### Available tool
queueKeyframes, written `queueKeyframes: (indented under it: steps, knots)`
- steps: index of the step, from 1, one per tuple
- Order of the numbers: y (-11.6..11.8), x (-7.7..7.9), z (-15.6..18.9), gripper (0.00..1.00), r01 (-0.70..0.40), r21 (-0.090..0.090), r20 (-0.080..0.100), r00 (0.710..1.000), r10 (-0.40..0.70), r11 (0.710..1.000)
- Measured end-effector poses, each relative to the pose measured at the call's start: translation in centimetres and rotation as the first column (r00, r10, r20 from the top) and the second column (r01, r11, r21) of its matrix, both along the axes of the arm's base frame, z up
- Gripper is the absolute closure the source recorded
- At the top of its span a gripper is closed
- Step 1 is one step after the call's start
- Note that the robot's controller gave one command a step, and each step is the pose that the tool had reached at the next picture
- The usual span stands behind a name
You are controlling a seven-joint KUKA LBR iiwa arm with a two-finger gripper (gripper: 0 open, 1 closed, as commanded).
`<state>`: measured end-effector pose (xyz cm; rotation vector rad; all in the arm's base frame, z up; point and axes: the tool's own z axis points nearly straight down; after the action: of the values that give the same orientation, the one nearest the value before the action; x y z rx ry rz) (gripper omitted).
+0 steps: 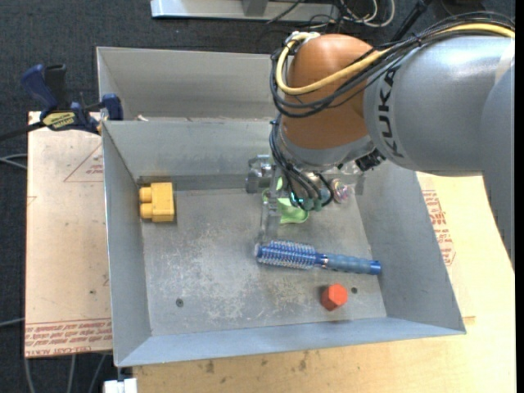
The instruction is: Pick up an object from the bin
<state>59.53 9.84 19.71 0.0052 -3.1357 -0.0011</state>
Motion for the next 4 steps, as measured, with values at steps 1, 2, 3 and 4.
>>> queueKeyframes:
  steps: [1, 2, 3, 4]
  knots:
    - [-5.0, -2.2, -13.2, 0.00, -0.015, -0.001, -0.001, 1.000, 0.015, 1.000]
    - [-4.9, -0.9, -9.5, 0.00, 0.010, 0.001, 0.012, 1.000, -0.010, 1.000]
    - [-4.5, -3.5, -9.8, 0.00, 0.080, 0.001, 0.005, 0.997, -0.080, 0.997]
    - [-4.5, -2.4, -12.9, 0.00, 0.085, 0.001, 0.005, 0.996, -0.085, 0.996]
